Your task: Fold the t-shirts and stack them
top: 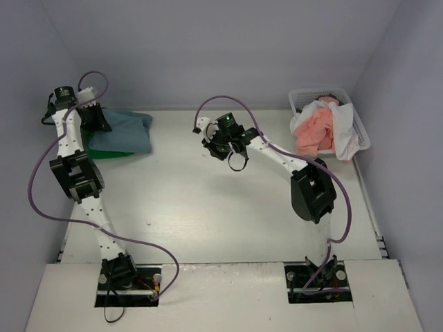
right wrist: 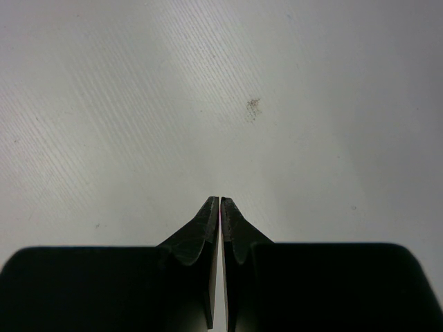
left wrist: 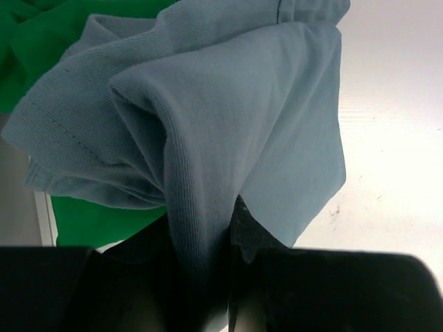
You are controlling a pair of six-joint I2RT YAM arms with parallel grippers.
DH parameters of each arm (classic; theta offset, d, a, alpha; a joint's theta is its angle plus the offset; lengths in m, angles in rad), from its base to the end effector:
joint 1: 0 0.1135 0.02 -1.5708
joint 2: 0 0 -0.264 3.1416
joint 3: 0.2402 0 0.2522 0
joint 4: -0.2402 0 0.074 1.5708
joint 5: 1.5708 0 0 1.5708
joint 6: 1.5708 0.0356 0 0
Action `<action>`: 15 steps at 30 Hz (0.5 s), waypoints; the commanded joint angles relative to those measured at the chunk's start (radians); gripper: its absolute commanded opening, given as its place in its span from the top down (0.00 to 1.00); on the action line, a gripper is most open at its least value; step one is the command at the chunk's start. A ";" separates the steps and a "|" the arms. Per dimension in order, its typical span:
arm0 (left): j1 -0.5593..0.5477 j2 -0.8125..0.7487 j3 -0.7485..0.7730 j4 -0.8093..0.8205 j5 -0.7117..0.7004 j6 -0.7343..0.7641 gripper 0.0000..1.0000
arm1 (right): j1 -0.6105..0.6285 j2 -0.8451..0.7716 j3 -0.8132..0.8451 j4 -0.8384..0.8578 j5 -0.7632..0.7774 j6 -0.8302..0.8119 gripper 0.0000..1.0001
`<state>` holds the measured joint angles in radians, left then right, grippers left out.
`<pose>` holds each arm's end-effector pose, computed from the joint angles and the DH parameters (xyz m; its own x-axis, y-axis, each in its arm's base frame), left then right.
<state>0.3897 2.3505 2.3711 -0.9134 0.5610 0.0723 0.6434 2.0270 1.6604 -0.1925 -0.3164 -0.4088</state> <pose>0.4832 0.1780 0.2852 -0.7195 -0.2294 -0.6555 0.0391 0.9290 -0.3680 0.3757 0.2956 0.2615 -0.0789 -0.5313 -0.8435 -0.8855 0.4260 -0.1855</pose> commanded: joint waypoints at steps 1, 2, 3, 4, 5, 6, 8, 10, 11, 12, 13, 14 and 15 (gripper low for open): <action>0.024 -0.115 0.025 0.070 -0.036 0.007 1.00 | 0.010 -0.014 0.036 0.008 -0.010 -0.001 0.98; 0.029 -0.115 0.022 0.067 0.005 -0.002 1.00 | 0.010 -0.014 0.035 0.005 -0.010 -0.001 0.98; 0.035 -0.115 0.028 0.059 0.042 -0.009 1.00 | 0.012 -0.011 0.035 0.007 -0.010 -0.002 0.98; 0.044 -0.109 0.036 0.050 0.074 -0.032 1.00 | 0.012 -0.011 0.036 0.007 -0.010 -0.002 0.98; 0.047 -0.109 0.042 0.042 0.147 -0.049 1.00 | 0.013 -0.010 0.035 0.005 -0.010 -0.001 0.98; 0.051 -0.109 0.048 0.045 0.187 -0.060 1.00 | 0.015 -0.008 0.035 0.005 -0.010 -0.002 0.98; 0.052 -0.105 0.063 0.050 0.241 -0.132 1.00 | 0.019 -0.005 0.038 0.005 -0.007 -0.004 0.98; 0.051 -0.096 0.100 0.064 0.319 -0.202 1.00 | 0.024 -0.004 0.038 0.004 -0.006 -0.005 0.98; 0.051 -0.094 0.118 0.079 0.338 -0.228 1.00 | 0.025 -0.002 0.038 0.004 -0.004 -0.007 0.98; 0.052 -0.088 0.157 0.094 0.370 -0.283 1.00 | 0.028 -0.001 0.038 0.002 -0.006 -0.007 0.98; 0.051 -0.079 0.181 0.111 0.373 -0.301 1.00 | 0.030 -0.001 0.038 0.002 -0.004 -0.008 0.98; 0.051 -0.073 0.207 0.117 0.375 -0.315 1.00 | 0.030 -0.001 0.038 0.002 -0.004 -0.008 0.98; 0.051 -0.069 0.226 0.125 0.375 -0.337 1.00 | 0.033 -0.001 0.038 0.001 -0.004 -0.010 0.98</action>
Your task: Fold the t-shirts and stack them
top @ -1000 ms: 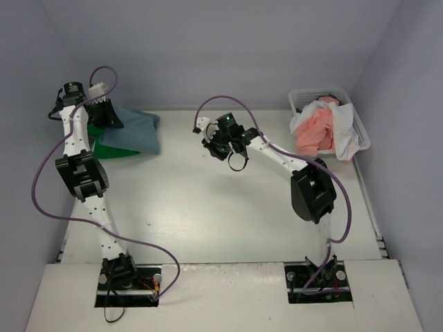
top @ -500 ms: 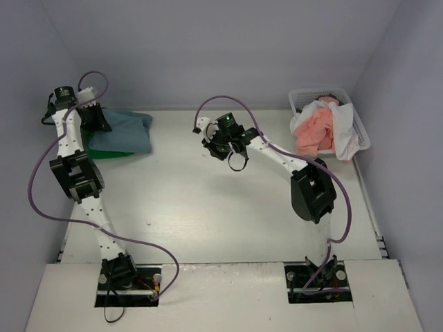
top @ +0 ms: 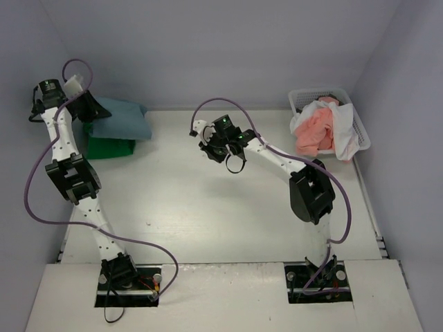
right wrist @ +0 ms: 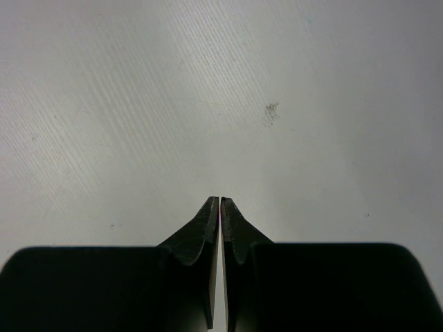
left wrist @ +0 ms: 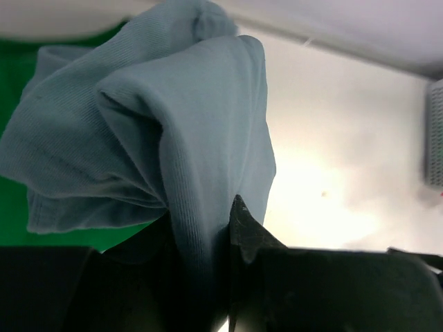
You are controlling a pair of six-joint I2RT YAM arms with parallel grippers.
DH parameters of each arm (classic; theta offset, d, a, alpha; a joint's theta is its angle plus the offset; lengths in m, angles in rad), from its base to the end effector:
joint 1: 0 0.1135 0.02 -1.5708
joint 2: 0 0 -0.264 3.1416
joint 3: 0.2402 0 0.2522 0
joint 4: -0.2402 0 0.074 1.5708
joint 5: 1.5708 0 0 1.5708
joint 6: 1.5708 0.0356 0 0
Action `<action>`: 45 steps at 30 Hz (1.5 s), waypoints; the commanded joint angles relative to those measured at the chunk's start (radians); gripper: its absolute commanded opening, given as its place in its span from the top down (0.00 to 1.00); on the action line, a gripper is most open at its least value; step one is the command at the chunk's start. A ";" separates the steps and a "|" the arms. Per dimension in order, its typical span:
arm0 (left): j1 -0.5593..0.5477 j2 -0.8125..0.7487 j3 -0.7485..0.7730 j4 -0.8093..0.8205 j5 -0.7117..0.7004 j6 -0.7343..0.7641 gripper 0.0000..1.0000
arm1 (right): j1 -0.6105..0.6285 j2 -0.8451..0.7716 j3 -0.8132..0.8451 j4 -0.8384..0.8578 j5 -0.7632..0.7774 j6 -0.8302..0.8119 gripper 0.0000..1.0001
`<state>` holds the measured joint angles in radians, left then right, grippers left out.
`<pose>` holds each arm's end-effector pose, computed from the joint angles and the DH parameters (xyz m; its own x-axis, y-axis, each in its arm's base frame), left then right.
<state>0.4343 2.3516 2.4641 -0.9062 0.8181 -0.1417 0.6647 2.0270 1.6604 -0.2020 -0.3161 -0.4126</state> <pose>0.4749 0.1916 0.3180 -0.6652 -0.4150 -0.6207 0.0835 0.7847 -0.6142 0.3689 0.3032 0.2606 -0.0705 -0.5395 -0.8391 -0.8959 0.4041 -0.1846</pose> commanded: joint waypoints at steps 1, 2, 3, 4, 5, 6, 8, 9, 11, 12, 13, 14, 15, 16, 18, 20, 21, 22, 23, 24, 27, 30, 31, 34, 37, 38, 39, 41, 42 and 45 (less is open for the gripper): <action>0.007 -0.065 0.169 0.128 0.116 -0.130 1.00 | 0.012 0.001 0.038 0.010 -0.006 -0.008 0.98; 0.007 -0.063 0.183 0.132 0.116 -0.139 1.00 | 0.012 0.001 0.038 0.010 -0.008 -0.006 0.98; 0.007 -0.061 0.191 0.135 0.118 -0.142 1.00 | 0.012 0.001 0.039 0.009 -0.009 -0.008 0.98; 0.006 -0.063 0.197 0.133 0.109 -0.139 1.00 | 0.012 0.001 0.038 0.009 -0.009 -0.008 0.98; 0.006 -0.064 0.197 0.125 0.098 -0.131 1.00 | 0.013 0.001 0.038 0.007 -0.011 -0.009 0.98; 0.006 -0.064 0.196 0.113 0.086 -0.106 1.00 | 0.013 0.001 0.039 0.007 -0.011 -0.009 0.98; 0.007 -0.058 0.194 0.066 0.058 -0.069 1.00 | 0.013 0.001 0.039 0.006 -0.011 -0.008 0.98; 0.006 -0.052 0.191 0.029 0.049 -0.029 1.00 | 0.015 0.002 0.041 0.004 -0.012 -0.008 0.98; 0.009 -0.055 0.149 0.009 0.032 0.002 1.00 | 0.018 0.004 0.042 0.003 -0.014 -0.009 0.98; 0.007 -0.060 0.133 -0.009 0.026 0.045 1.00 | 0.016 0.003 0.041 0.003 -0.017 -0.009 0.98; 0.009 -0.061 0.118 -0.016 0.020 0.063 1.00 | 0.016 0.002 0.042 0.000 -0.023 -0.008 0.98; 0.007 -0.066 0.092 -0.020 -0.003 0.085 1.00 | 0.016 0.004 0.045 -0.002 -0.026 -0.008 0.98; 0.007 -0.069 0.082 -0.026 -0.017 0.126 1.00 | 0.018 0.004 0.045 -0.004 -0.031 -0.006 0.98; 0.007 -0.069 0.073 -0.036 -0.028 0.140 1.00 | 0.018 0.004 0.048 -0.007 -0.034 -0.006 0.98; 0.007 -0.061 0.065 -0.055 -0.082 0.223 1.00 | 0.021 0.006 0.050 -0.011 -0.035 -0.008 0.98; 0.009 -0.051 0.064 -0.069 -0.131 0.284 1.00 | 0.022 0.007 0.053 -0.013 -0.040 -0.006 0.98; 0.007 -0.051 0.061 -0.079 -0.148 0.306 1.00 | 0.023 0.007 0.053 -0.014 -0.040 -0.008 0.98; 0.004 -0.051 0.055 -0.080 -0.167 0.329 1.00 | 0.024 0.009 0.053 -0.016 -0.043 -0.011 0.98; 0.003 -0.052 0.047 -0.079 -0.218 0.370 1.00 | 0.026 0.010 0.053 -0.016 -0.041 -0.011 0.98; 0.000 -0.052 0.038 -0.083 -0.247 0.389 1.00 | 0.026 0.012 0.055 -0.016 -0.041 -0.011 0.98; -0.003 -0.043 0.029 -0.105 -0.339 0.453 0.91 | 0.027 0.015 0.053 -0.017 -0.043 -0.012 0.98; -0.008 -0.044 0.000 -0.105 -0.428 0.484 0.75 | 0.027 0.016 0.055 -0.019 -0.046 -0.012 0.98; -0.014 -0.046 -0.037 -0.099 -0.459 0.488 0.58 | 0.027 0.018 0.056 -0.020 -0.051 -0.011 0.98; -0.020 -0.046 -0.070 -0.089 -0.502 0.485 0.34 | 0.030 0.021 0.058 -0.025 -0.055 -0.012 0.98; -0.023 -0.069 -0.125 -0.038 -0.508 0.458 0.09 | 0.032 0.021 0.058 -0.033 -0.063 -0.017 0.98; -0.023 -0.075 -0.137 -0.027 -0.508 0.452 0.09 | 0.032 0.021 0.058 -0.034 -0.066 -0.017 0.98; -0.023 -0.080 -0.145 -0.017 -0.499 0.444 0.09 | 0.032 0.021 0.058 -0.037 -0.067 -0.017 0.98; -0.029 -0.104 -0.163 0.010 -0.494 0.426 0.09 | 0.032 0.019 0.058 -0.037 -0.069 -0.018 0.98; -0.032 -0.121 -0.169 0.019 -0.494 0.421 0.09 | 0.032 0.021 0.058 -0.039 -0.069 -0.018 0.98; -0.055 -0.146 -0.175 0.038 -0.517 0.415 0.09 | 0.032 0.022 0.058 -0.039 -0.069 -0.018 0.98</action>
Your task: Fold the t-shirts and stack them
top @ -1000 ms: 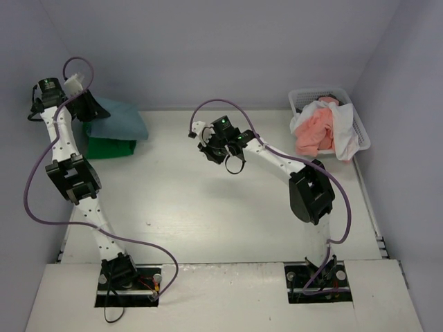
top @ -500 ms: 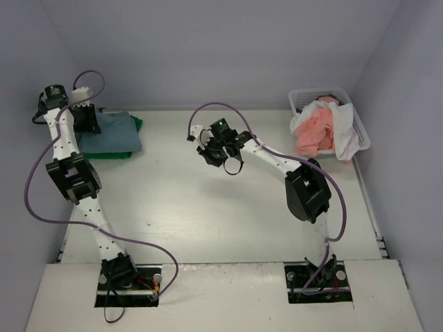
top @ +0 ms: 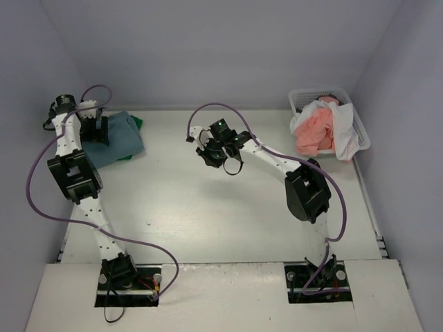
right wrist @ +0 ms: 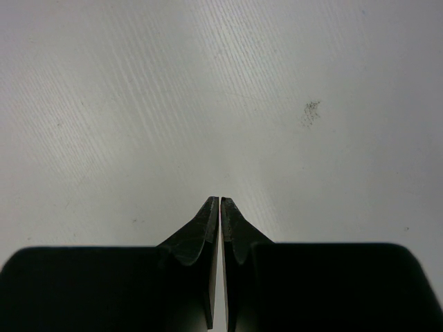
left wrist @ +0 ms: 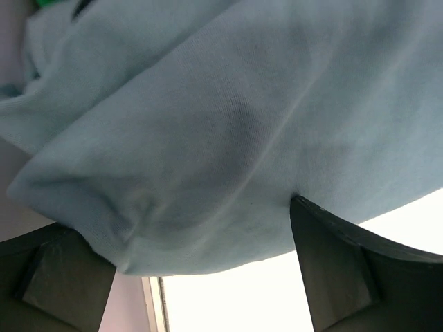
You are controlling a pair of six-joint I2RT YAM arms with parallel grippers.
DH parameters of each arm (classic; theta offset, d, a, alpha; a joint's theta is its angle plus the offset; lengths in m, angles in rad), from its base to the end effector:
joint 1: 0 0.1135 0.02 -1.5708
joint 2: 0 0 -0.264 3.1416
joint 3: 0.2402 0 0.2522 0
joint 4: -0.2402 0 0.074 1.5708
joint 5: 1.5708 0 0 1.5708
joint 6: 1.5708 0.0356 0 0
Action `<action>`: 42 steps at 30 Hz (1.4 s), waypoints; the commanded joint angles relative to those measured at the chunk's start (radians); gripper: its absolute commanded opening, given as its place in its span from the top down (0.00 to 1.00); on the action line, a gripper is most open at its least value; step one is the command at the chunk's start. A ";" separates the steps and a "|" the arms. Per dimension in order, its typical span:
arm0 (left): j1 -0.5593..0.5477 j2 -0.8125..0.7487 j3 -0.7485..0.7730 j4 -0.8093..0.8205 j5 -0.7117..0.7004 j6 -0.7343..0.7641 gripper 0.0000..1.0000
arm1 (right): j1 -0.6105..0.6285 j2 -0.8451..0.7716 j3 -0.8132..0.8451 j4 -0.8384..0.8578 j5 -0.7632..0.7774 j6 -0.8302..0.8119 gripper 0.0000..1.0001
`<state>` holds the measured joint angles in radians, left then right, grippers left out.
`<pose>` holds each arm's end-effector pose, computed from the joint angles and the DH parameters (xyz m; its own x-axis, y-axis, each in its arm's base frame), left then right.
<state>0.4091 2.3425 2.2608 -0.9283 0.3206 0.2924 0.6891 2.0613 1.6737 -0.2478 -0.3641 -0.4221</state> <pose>0.4728 0.1928 0.2512 -0.8085 -0.0523 -0.5862 0.0097 0.9947 -0.1022 0.3625 0.3151 0.2457 -0.0838 -0.5651 -0.8208 -0.9315 0.3371 -0.1369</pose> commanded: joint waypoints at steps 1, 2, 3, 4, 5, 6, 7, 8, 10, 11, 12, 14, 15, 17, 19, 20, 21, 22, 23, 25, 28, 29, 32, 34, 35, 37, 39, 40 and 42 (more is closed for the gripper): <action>-0.036 -0.156 0.017 0.075 -0.041 -0.022 0.09 | 0.009 -0.013 0.044 0.005 -0.021 -0.010 0.98; -0.049 -0.167 0.013 0.086 -0.054 -0.024 0.09 | 0.009 -0.012 0.044 0.005 -0.022 -0.010 0.98; -0.055 -0.198 0.005 0.098 -0.063 -0.038 0.09 | 0.007 -0.012 0.044 0.005 -0.022 -0.010 0.98; -0.058 -0.216 -0.018 0.129 -0.077 -0.048 0.09 | 0.009 -0.013 0.044 0.005 -0.022 -0.010 0.98; -0.065 -0.235 -0.027 0.146 -0.081 -0.056 0.09 | 0.009 -0.013 0.044 0.005 -0.022 -0.010 0.98; -0.070 -0.274 -0.036 0.175 -0.086 -0.068 0.09 | 0.009 -0.013 0.044 0.005 -0.025 -0.010 0.98; -0.076 -0.294 -0.047 0.190 -0.092 -0.073 0.09 | 0.007 -0.013 0.044 0.004 -0.024 -0.010 0.98; -0.084 -0.311 -0.061 0.203 -0.112 -0.075 0.09 | 0.007 -0.013 0.046 0.004 -0.024 -0.010 0.98; -0.110 -0.345 -0.063 0.206 -0.117 -0.070 0.09 | 0.009 -0.016 0.044 0.002 -0.026 -0.012 0.98; -0.121 -0.348 -0.058 0.201 -0.135 -0.067 0.09 | 0.010 -0.017 0.044 0.001 -0.026 -0.012 0.98; -0.140 -0.354 -0.057 0.197 -0.137 -0.064 0.09 | 0.009 -0.018 0.044 0.001 -0.026 -0.010 0.98; -0.153 -0.354 -0.056 0.175 -0.137 -0.064 0.09 | 0.010 -0.023 0.043 -0.001 -0.029 -0.012 0.98; -0.165 -0.353 -0.063 0.175 -0.140 -0.062 0.09 | 0.010 -0.023 0.043 -0.001 -0.032 -0.014 0.98; -0.170 -0.345 -0.078 0.180 -0.137 -0.064 0.09 | 0.010 -0.026 0.041 -0.002 -0.033 -0.012 0.98; -0.171 -0.338 -0.104 0.192 -0.132 -0.062 0.09 | 0.009 -0.026 0.041 -0.002 -0.033 -0.014 0.98; -0.170 -0.325 -0.121 0.203 -0.140 -0.053 0.09 | 0.009 -0.026 0.041 -0.002 -0.035 -0.014 0.98; -0.170 -0.319 -0.129 0.209 -0.141 -0.050 0.09 | 0.009 -0.024 0.040 -0.002 -0.038 -0.014 0.98; -0.168 -0.301 -0.133 0.213 -0.149 -0.045 0.09 | 0.009 -0.021 0.040 -0.004 -0.038 -0.014 0.98; -0.170 -0.292 -0.141 0.221 -0.164 -0.032 0.09 | 0.009 -0.020 0.038 -0.004 -0.039 -0.014 0.98; -0.168 -0.269 -0.156 0.244 -0.182 -0.019 0.09 | 0.010 -0.017 0.040 -0.002 -0.036 -0.015 0.98; -0.168 -0.223 -0.165 0.273 -0.225 -0.015 0.09 | 0.007 -0.013 0.037 -0.002 -0.038 -0.015 0.98; -0.168 -0.209 -0.162 0.284 -0.235 -0.010 0.09 | 0.007 -0.013 0.037 -0.002 -0.038 -0.014 0.98; -0.165 -0.149 -0.135 0.270 -0.248 -0.015 0.09 | 0.006 -0.010 0.037 -0.002 -0.041 -0.014 0.98; -0.167 -0.102 -0.104 0.244 -0.273 -0.022 0.09 | 0.004 -0.009 0.038 -0.002 -0.039 -0.012 0.98; -0.167 -0.088 -0.098 0.237 -0.278 -0.022 0.09 | 0.001 -0.009 0.038 -0.002 -0.041 -0.010 0.98; -0.167 -0.045 -0.069 0.205 -0.308 -0.025 0.09 | 0.000 -0.009 0.038 -0.002 -0.041 -0.009 0.98; -0.165 -0.020 -0.049 0.177 -0.311 -0.033 0.09 | -0.005 -0.009 0.038 -0.002 -0.042 -0.007 0.98; -0.165 0.007 -0.020 0.143 -0.311 -0.044 0.09 | -0.006 -0.009 0.038 -0.002 -0.042 -0.004 0.98; -0.162 0.023 -0.007 0.129 -0.311 -0.056 0.09 | -0.007 -0.010 0.040 -0.004 -0.045 -0.004 0.97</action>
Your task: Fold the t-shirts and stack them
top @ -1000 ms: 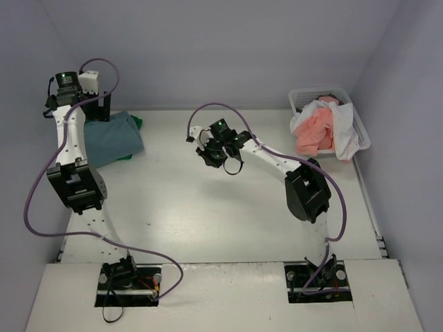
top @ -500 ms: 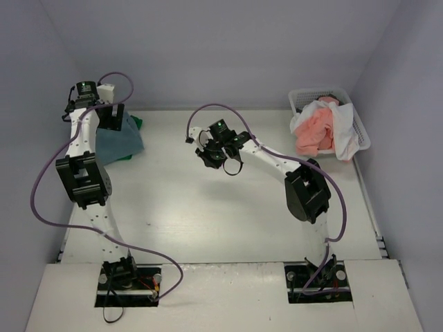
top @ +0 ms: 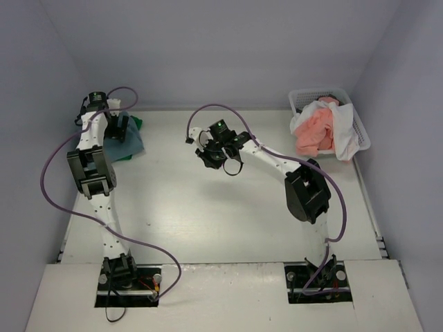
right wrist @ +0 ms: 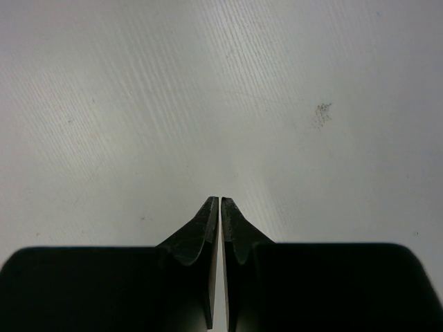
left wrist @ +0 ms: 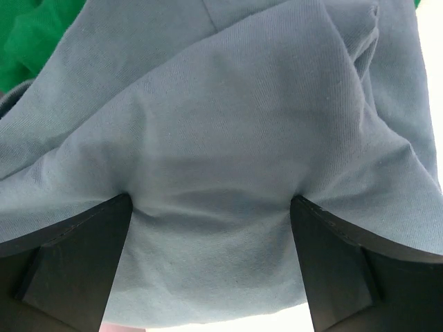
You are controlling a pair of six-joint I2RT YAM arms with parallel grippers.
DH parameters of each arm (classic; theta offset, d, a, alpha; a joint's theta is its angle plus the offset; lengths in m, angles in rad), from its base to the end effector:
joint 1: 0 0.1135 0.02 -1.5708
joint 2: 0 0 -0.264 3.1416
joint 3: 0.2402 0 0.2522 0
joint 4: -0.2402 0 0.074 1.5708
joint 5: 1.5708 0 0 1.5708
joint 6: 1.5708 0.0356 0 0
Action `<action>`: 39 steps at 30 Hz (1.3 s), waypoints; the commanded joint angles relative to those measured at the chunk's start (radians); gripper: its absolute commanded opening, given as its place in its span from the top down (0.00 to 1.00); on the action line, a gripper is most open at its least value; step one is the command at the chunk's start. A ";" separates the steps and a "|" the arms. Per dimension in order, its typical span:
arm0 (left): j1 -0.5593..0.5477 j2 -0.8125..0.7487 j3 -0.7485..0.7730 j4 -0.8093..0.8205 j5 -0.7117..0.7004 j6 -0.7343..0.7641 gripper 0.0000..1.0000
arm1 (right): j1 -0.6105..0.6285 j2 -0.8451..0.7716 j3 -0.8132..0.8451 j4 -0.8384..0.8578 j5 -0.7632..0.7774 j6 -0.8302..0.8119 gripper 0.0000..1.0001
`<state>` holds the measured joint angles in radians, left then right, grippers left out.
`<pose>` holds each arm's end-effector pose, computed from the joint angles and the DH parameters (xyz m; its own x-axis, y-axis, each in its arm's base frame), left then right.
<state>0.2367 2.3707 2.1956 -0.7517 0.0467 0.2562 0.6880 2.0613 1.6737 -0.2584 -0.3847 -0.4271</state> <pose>0.5125 0.1219 0.2262 -0.8045 0.0663 -0.5903 -0.0032 0.9932 0.1160 0.3618 0.3146 0.2449 -0.0836 -0.5657 -0.8204 -0.9390 0.3202 -0.1251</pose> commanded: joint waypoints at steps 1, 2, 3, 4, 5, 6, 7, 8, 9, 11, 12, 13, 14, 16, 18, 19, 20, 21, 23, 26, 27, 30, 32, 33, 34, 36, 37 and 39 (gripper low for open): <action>0.012 0.008 0.075 -0.066 -0.031 -0.031 0.09 | -0.007 -0.010 0.040 0.007 -0.022 0.001 0.97; 0.016 0.016 0.088 -0.078 -0.019 -0.040 0.09 | -0.007 -0.012 0.041 0.007 -0.022 0.001 0.97; 0.018 0.037 0.108 -0.096 -0.005 -0.044 0.09 | -0.008 -0.016 0.041 0.005 -0.020 -0.001 0.97; 0.018 0.042 0.130 -0.128 0.025 -0.061 0.09 | -0.011 -0.018 0.041 0.008 -0.011 -0.001 0.97; 0.019 0.041 0.151 -0.135 0.048 -0.069 0.09 | -0.015 -0.023 0.044 0.008 -0.008 0.001 0.96; 0.019 0.007 0.147 -0.124 0.071 -0.090 0.09 | -0.019 -0.032 0.052 0.010 -0.009 0.007 0.95; 0.018 -0.023 0.129 -0.097 0.097 -0.104 0.09 | -0.028 -0.038 0.054 0.010 -0.003 0.008 0.93; 0.019 -0.063 0.060 -0.060 0.148 -0.119 0.09 | -0.033 -0.046 0.057 0.011 0.001 0.008 0.87; 0.016 -0.146 0.026 -0.023 0.175 -0.132 0.09 | -0.038 -0.059 0.058 0.015 0.013 0.008 0.83; 0.010 -0.214 -0.019 0.041 0.252 -0.162 0.09 | -0.054 -0.075 0.058 0.022 0.032 0.013 0.70; -0.006 -0.252 -0.010 0.022 0.278 -0.167 0.09 | -0.061 -0.092 0.057 0.028 0.035 0.014 0.68; -0.017 -0.266 0.006 0.003 0.300 -0.170 0.09 | -0.067 -0.102 0.043 0.036 0.053 0.017 0.65; -0.028 -0.280 0.018 -0.011 0.321 -0.172 0.09 | -0.079 -0.115 0.034 0.044 0.069 0.021 0.63; -0.069 -0.323 0.032 -0.050 0.395 -0.160 0.09 | -0.099 -0.150 0.011 0.070 0.093 0.036 0.61; -0.106 -0.365 0.023 -0.084 0.442 -0.140 0.09 | -0.140 -0.182 -0.003 0.096 0.131 0.054 0.61; -0.149 -0.378 0.016 -0.096 0.456 -0.130 0.09 | -0.160 -0.193 -0.009 0.105 0.147 0.065 0.61; -0.172 -0.390 0.010 -0.107 0.470 -0.121 0.09 | -0.182 -0.214 -0.018 0.114 0.165 0.089 0.60; -0.194 -0.413 -0.009 -0.124 0.501 -0.111 0.09 | -0.235 -0.223 -0.022 0.126 0.194 0.097 0.60; -0.262 -0.447 -0.036 -0.132 0.539 -0.104 0.09 | -0.293 -0.246 -0.026 0.139 0.243 0.123 0.61; -0.332 -0.475 -0.089 -0.147 0.610 -0.077 0.09 | -0.424 -0.266 -0.019 0.140 0.312 0.140 0.61; -0.349 -0.494 -0.105 -0.147 0.619 -0.063 0.09 | -0.488 -0.274 -0.023 0.139 0.319 0.142 0.61; -0.408 -0.519 -0.152 -0.152 0.625 -0.032 0.09 | -0.598 -0.293 -0.034 0.131 0.375 0.137 0.61; -0.441 -0.525 -0.172 -0.164 0.631 -0.026 0.09 | -0.657 -0.294 -0.037 0.127 0.382 0.140 0.61; -0.448 -0.527 -0.178 -0.170 0.639 -0.022 0.09 | -0.683 -0.291 -0.042 0.125 0.382 0.151 0.61; -0.458 -0.528 -0.184 -0.176 0.648 -0.018 0.09 | -0.759 -0.287 -0.043 0.122 0.371 0.157 0.61; -0.487 -0.536 -0.204 -0.192 0.659 0.000 0.09 | -0.814 -0.274 -0.049 0.122 0.359 0.162 0.61; -0.496 -0.542 -0.214 -0.192 0.659 0.003 0.09 | -0.861 -0.270 -0.052 0.122 0.333 0.162 0.61; -0.519 -0.570 -0.246 -0.187 0.653 0.017 0.09 | -0.899 -0.256 -0.054 0.123 0.310 0.163 0.61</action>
<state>-0.2485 1.8988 1.9472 -0.9367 0.6636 0.2260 -0.1654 1.8343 1.6154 -0.1627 -0.0502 -0.2840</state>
